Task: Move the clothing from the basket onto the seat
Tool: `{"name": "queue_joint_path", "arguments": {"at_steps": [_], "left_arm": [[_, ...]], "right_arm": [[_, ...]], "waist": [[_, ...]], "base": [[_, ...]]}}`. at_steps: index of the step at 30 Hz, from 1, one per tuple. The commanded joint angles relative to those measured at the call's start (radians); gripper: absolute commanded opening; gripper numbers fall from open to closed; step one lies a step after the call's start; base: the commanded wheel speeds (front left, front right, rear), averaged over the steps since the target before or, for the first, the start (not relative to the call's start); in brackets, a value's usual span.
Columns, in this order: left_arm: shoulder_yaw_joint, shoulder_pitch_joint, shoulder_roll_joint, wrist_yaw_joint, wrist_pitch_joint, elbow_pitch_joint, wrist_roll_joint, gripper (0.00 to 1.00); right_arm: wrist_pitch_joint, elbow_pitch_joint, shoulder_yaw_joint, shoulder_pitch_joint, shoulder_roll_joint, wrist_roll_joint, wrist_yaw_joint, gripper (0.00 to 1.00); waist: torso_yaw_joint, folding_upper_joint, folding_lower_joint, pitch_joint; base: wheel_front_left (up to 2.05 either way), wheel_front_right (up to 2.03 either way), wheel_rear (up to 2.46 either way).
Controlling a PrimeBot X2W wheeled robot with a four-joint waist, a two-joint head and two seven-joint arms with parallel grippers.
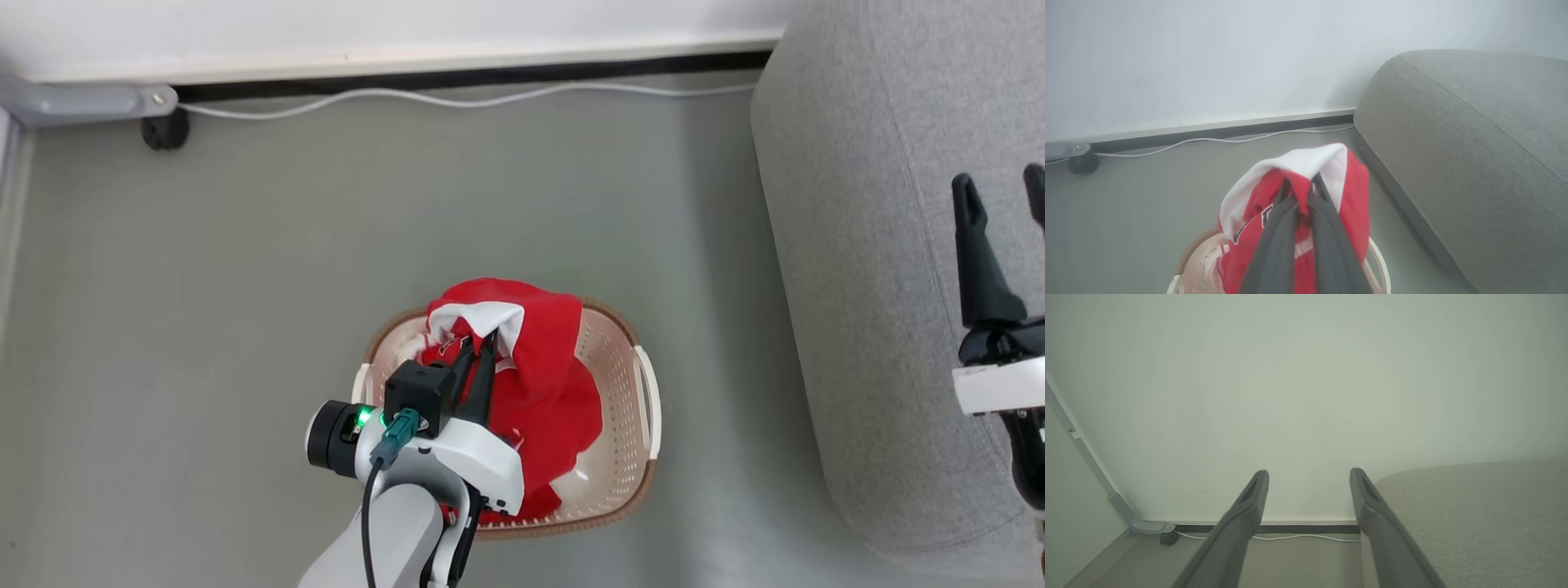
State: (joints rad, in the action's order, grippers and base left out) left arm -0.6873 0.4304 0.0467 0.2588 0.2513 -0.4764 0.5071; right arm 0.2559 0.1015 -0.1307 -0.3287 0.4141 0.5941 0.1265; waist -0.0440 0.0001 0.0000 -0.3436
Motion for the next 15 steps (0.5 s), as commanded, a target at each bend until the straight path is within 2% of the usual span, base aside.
{"name": "queue_joint_path", "arguments": {"at_steps": [1, 15], "left_arm": [[0.044, -0.012, 0.004, -0.015, 0.01, 0.043, -0.026, 0.0], [0.132, -0.006, 0.004, -0.08, 0.01, 0.177, -0.159, 0.0]], "right_arm": [[0.006, -0.011, -0.011, 0.029, 0.014, -0.018, 0.004, 1.0], [0.006, 0.044, -0.021, 0.081, -0.03, -0.071, 0.004, 1.0]], "waist": [[0.023, -0.0001, 0.0, 0.052], [0.058, -0.0001, 0.0, 0.159]], "base": [[0.0, 0.0, 0.0], [0.0, 0.0, 0.0]]}}
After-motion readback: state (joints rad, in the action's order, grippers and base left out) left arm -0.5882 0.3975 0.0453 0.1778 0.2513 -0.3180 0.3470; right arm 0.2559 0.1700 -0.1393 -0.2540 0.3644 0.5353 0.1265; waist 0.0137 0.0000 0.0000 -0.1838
